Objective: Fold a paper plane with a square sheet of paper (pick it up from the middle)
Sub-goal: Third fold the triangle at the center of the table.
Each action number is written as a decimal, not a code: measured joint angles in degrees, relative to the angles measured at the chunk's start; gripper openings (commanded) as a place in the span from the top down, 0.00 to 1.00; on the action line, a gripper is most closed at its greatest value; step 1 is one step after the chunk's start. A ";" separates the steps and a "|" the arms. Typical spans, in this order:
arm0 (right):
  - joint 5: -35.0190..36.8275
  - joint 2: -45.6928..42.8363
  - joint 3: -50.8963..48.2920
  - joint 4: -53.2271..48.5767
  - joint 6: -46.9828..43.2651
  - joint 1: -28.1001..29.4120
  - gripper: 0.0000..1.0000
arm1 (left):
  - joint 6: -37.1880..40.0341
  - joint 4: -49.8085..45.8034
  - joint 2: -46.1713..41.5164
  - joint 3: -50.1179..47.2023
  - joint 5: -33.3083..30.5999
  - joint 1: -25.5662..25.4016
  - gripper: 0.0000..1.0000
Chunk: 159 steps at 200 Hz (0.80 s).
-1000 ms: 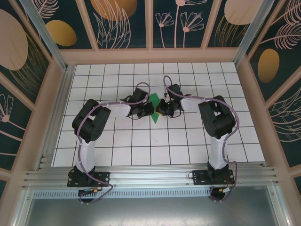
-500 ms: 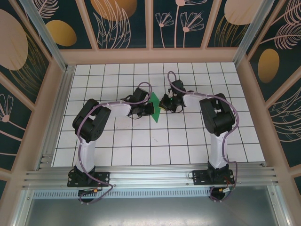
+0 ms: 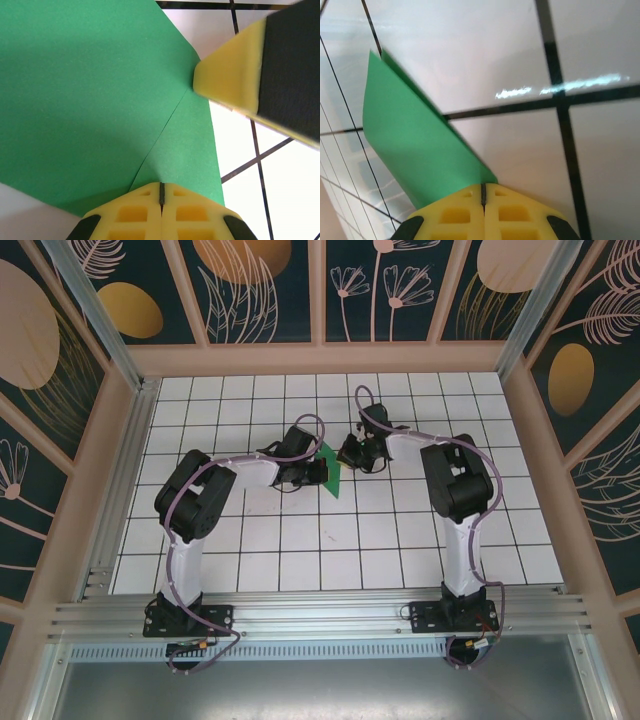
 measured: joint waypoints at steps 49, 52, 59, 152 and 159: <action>3.91 1.57 5.05 -0.46 0.39 -2.27 1.00 | 0.15 0.00 0.00 0.04 -0.22 -0.04 1.00; 3.98 1.57 5.20 -0.46 0.39 -2.34 1.00 | 0.15 0.00 0.00 0.04 -0.24 -0.04 1.00; 4.02 1.53 5.38 -0.39 0.22 -2.38 1.00 | 0.15 0.00 0.00 0.04 -0.28 -0.04 1.00; -3.32 -5.92 -5.14 -0.42 -3.26 1.55 1.00 | -0.52 -0.11 0.00 0.28 -0.26 -0.04 1.00; -3.56 -5.92 -5.14 -0.37 -3.26 1.60 1.00 | -0.52 -0.22 0.00 0.33 -0.26 -0.04 1.00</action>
